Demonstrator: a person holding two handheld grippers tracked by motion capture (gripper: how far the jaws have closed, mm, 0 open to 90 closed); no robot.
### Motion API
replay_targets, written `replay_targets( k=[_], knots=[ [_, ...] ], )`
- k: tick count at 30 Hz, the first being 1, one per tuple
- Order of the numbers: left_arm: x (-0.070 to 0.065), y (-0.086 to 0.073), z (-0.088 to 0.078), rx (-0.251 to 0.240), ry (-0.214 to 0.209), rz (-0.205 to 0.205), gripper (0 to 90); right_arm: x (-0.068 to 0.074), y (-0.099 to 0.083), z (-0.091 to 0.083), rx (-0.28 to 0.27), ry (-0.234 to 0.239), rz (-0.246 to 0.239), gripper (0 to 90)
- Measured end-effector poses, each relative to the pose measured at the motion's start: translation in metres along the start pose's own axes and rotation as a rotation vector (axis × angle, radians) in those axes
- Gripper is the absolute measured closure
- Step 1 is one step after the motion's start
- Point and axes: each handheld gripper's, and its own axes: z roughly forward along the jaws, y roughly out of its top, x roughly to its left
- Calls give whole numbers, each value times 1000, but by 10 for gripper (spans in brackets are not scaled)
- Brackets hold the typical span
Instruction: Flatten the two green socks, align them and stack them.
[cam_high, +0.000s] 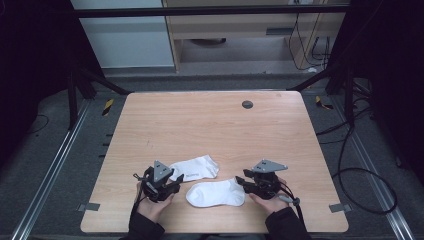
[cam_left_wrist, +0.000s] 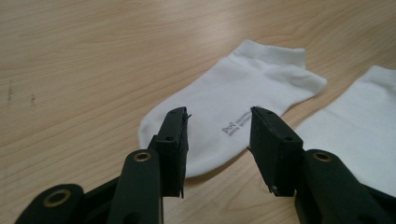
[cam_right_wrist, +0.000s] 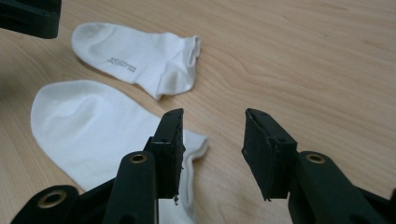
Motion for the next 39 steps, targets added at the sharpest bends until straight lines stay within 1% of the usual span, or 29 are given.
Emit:
replay_targets(
  k=[3,6,7,8,11,15,19,21,27,29,32,36,39],
  knots=[
    [8,0,2,-4,22,-3,561,-2,5,3,-21,-7,-2,536],
    [15,-1,5,2,32,-6,557,-3,8,8,-18,-23,-6,514],
    [15,-1,5,2,32,-6,556,-3,8,8,-18,-23,-6,514],
    [19,-2,7,3,34,-6,556,-3,11,11,-17,-29,-6,502],
    [24,-3,8,7,42,-8,553,-3,18,16,-28,-20,-1,490],
    [32,-4,12,27,52,-17,559,-2,26,26,-24,-13,-6,493],
    [37,-6,18,47,60,-19,572,0,32,39,-15,-8,0,507],
    [38,-6,20,58,62,-18,584,1,35,45,-8,-8,3,521],
    [39,-7,24,78,58,-18,617,9,44,65,22,-5,-12,548],
    [39,-7,25,87,58,-18,629,11,45,73,34,-11,-23,557],
    [39,-8,28,100,57,-15,651,14,46,82,50,-19,-5,573],
    [39,-8,30,120,54,-8,687,15,43,92,74,-25,-21,590],
    [39,-9,33,134,56,-7,716,15,41,96,89,-25,-17,619]
  ],
)
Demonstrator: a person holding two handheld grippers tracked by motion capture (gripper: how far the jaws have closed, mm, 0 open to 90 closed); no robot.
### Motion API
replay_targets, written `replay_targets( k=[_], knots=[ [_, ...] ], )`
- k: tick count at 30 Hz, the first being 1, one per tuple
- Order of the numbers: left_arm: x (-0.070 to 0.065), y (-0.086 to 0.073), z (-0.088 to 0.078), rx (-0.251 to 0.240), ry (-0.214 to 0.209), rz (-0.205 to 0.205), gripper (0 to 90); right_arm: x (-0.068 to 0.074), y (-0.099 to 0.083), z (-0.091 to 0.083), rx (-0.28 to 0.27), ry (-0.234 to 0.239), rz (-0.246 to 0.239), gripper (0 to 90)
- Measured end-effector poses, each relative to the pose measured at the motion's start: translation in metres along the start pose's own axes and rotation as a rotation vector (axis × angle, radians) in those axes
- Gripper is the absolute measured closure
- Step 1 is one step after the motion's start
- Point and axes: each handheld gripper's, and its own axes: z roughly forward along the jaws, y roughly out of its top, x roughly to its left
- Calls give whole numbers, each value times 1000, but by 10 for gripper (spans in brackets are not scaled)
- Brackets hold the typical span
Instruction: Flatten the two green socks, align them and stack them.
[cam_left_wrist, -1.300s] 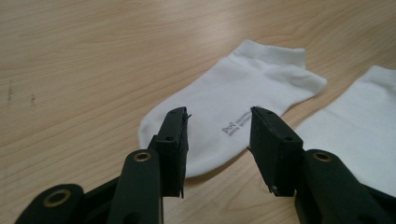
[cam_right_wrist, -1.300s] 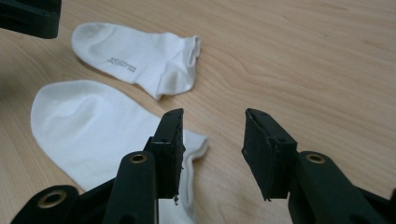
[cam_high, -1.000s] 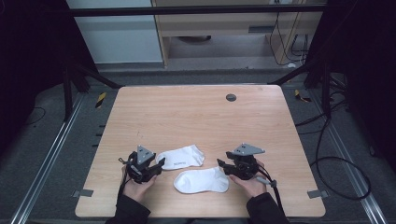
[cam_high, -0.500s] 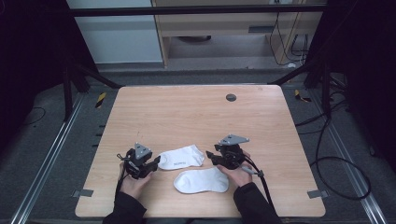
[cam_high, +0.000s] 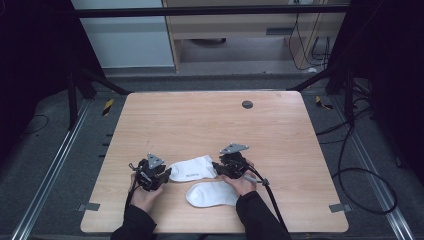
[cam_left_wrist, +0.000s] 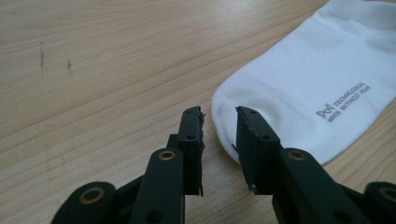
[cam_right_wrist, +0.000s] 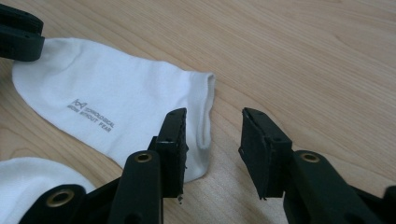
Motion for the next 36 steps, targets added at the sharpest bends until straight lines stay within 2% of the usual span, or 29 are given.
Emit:
replay_targets(
  k=[5,14,18,26,27,30,36],
  knots=[
    [0,0,3,17,-7,4,763,1,-3,5,20,8,-7,675],
    [-2,0,4,31,-16,3,875,2,-5,7,54,32,5,844],
    [-2,2,2,20,-24,-3,886,2,-4,4,45,43,21,857],
    [-8,8,-13,-46,-52,-19,889,1,2,-13,-4,59,28,859],
    [-12,10,-19,-71,-64,-21,889,1,3,-21,-18,63,28,859],
    [-18,13,-28,-101,-81,-14,889,1,5,-32,-39,72,23,859],
    [-33,16,-41,-126,-117,6,889,-2,4,-54,-51,77,10,859]
  ],
)
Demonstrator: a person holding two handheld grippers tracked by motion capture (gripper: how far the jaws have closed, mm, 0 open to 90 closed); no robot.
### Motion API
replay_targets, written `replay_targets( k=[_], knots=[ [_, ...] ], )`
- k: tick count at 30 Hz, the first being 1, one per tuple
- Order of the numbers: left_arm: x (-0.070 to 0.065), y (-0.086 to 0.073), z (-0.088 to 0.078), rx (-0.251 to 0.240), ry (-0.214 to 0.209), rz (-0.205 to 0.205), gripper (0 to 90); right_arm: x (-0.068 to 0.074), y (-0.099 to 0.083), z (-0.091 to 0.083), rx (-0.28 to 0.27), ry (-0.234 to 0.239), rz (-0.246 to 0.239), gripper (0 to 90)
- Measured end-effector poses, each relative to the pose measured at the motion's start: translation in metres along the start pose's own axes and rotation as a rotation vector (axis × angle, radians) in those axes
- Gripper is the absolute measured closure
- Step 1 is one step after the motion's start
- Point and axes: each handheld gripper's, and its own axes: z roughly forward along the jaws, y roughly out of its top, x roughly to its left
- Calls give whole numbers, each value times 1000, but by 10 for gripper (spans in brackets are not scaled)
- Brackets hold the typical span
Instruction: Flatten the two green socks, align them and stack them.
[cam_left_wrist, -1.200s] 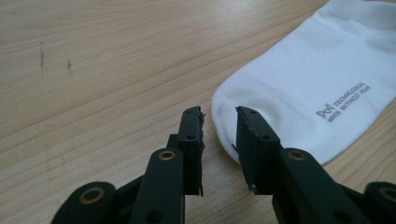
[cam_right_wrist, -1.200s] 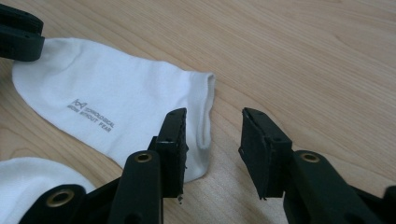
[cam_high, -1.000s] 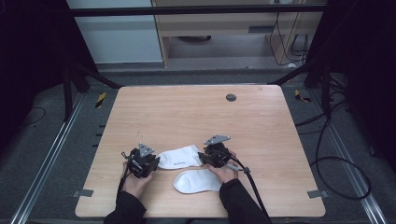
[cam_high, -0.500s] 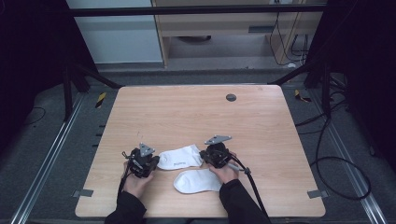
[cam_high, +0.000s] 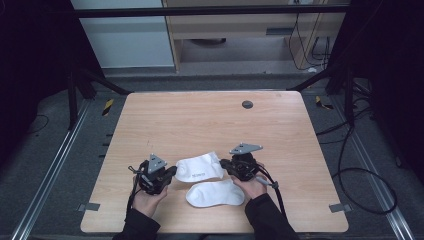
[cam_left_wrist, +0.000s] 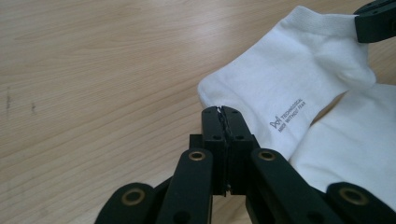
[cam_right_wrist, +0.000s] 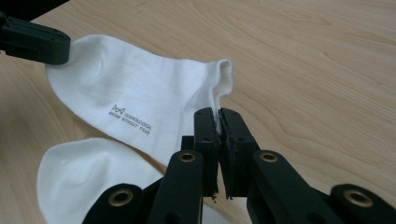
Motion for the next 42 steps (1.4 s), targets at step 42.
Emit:
replay_targets(
  k=[42],
  knots=[
    [-53,-21,11,168,-77,87,888,4,-66,-47,102,-24,14,858]
  ],
)
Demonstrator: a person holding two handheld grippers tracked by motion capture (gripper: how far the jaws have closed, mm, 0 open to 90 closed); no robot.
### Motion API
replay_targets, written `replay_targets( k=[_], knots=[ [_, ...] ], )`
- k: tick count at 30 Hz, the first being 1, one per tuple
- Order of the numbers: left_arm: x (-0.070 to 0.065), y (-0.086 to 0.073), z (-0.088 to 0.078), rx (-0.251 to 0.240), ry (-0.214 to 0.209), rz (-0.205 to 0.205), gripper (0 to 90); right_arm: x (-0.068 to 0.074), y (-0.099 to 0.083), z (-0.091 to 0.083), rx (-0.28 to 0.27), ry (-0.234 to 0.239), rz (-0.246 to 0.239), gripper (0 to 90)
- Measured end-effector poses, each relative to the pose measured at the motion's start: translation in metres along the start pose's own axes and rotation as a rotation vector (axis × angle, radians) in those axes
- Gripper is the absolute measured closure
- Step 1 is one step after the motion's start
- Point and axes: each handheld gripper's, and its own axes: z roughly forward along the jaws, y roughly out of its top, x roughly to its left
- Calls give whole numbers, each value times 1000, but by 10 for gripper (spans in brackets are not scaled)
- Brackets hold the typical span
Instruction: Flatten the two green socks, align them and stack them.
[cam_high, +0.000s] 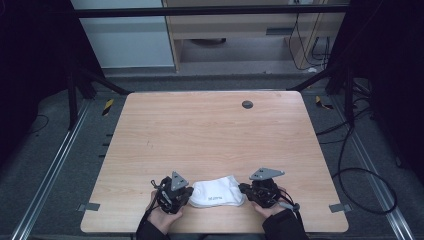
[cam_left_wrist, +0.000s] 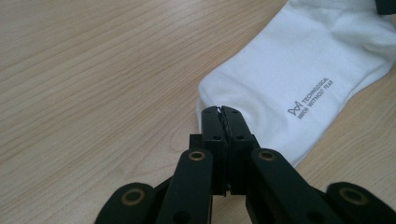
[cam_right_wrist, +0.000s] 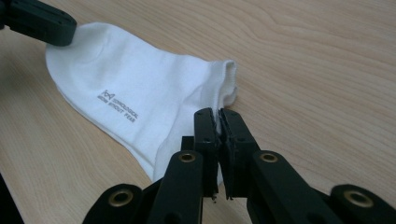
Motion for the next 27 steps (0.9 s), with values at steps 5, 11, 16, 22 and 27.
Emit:
replay_targets(
  k=[5,11,16,22,27],
  knots=[
    [0,-1,0,4,2,-5,888,0,-3,4,12,-11,-12,853],
    [0,-2,2,24,13,9,886,-2,-4,6,23,-19,-15,821],
    [1,-1,-1,-17,16,3,797,-1,-4,5,6,-20,-19,779],
    [1,5,-9,-94,31,1,742,2,3,-4,-95,-14,-32,790],
    [-7,8,3,-75,17,26,797,12,7,3,-136,50,-43,845]
  ],
)
